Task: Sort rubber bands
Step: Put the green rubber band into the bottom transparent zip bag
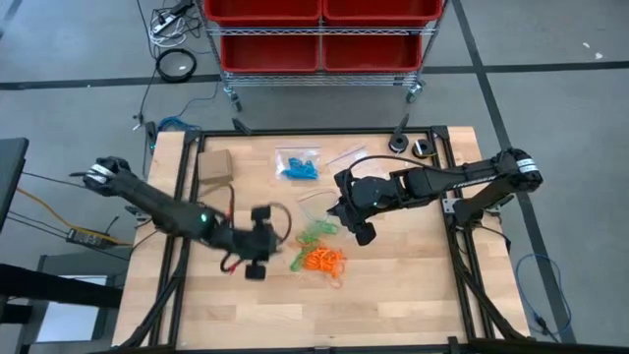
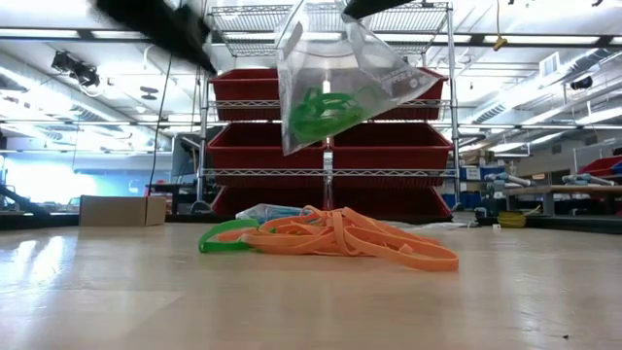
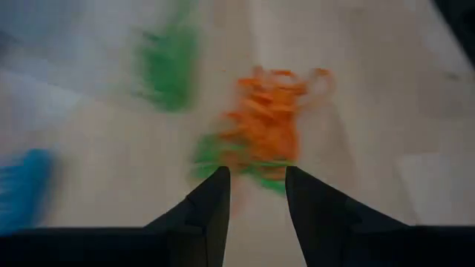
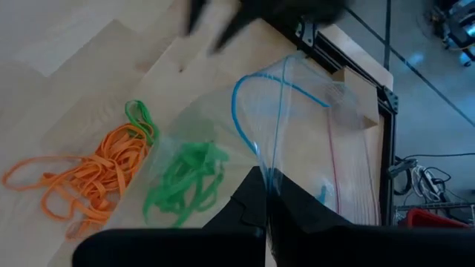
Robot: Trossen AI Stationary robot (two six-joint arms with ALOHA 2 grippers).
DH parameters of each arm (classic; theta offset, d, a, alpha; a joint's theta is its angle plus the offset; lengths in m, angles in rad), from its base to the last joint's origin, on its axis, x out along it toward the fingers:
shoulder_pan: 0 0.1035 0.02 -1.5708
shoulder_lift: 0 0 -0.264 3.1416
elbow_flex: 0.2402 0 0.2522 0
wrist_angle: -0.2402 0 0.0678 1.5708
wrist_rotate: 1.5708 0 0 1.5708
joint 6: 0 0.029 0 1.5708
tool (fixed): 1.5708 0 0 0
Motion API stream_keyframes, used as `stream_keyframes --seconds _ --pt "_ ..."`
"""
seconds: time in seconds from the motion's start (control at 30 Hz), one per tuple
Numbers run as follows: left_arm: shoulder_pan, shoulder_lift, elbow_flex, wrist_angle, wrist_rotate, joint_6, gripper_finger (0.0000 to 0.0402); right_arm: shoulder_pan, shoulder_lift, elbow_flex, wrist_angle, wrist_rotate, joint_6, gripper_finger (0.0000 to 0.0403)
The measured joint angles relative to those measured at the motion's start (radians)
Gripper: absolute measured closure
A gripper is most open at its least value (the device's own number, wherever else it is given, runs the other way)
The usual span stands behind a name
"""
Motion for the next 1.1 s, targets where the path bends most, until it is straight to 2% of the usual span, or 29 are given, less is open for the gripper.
stream_keyframes --seconds 0.07,0.17,0.23,0.33,0.53,0.67,0.83,1.1 --pt "-0.037 0.016 -0.140 0.254 0.039 -0.047 0.0261 0.000 0.000 0.000 0.000 -0.001 0.000 0.0403" --pt "-0.075 0.065 -0.299 0.577 0.038 -0.107 0.0261 0.000 0.000 0.000 -0.001 -0.001 -0.001 0.0403" --pt "-0.083 0.119 -0.363 0.704 0.027 -0.134 0.0261 0.000 0.000 0.000 -0.001 -0.001 -0.001 0.0403" --pt "-0.085 0.229 -0.382 0.807 0.033 -0.159 0.0261 0.000 0.000 0.000 0.001 -0.001 0.001 0.0403" --pt "-0.084 0.419 -0.301 0.827 0.032 -0.107 0.0261 0.001 0.000 0.000 0.000 -0.001 0.020 0.0403" --pt "-0.084 0.489 -0.245 0.811 -0.077 -0.075 0.0261 0.002 0.000 0.000 -0.002 -0.003 0.034 0.0403" --pt "-0.081 0.520 -0.201 0.745 -0.202 -0.071 0.0264 0.004 0.000 0.000 -0.003 -0.008 0.035 0.0403" --pt "-0.092 0.520 -0.143 0.650 -0.223 -0.042 0.0286 0.004 0.000 0.000 -0.001 -0.008 0.035 0.0403"
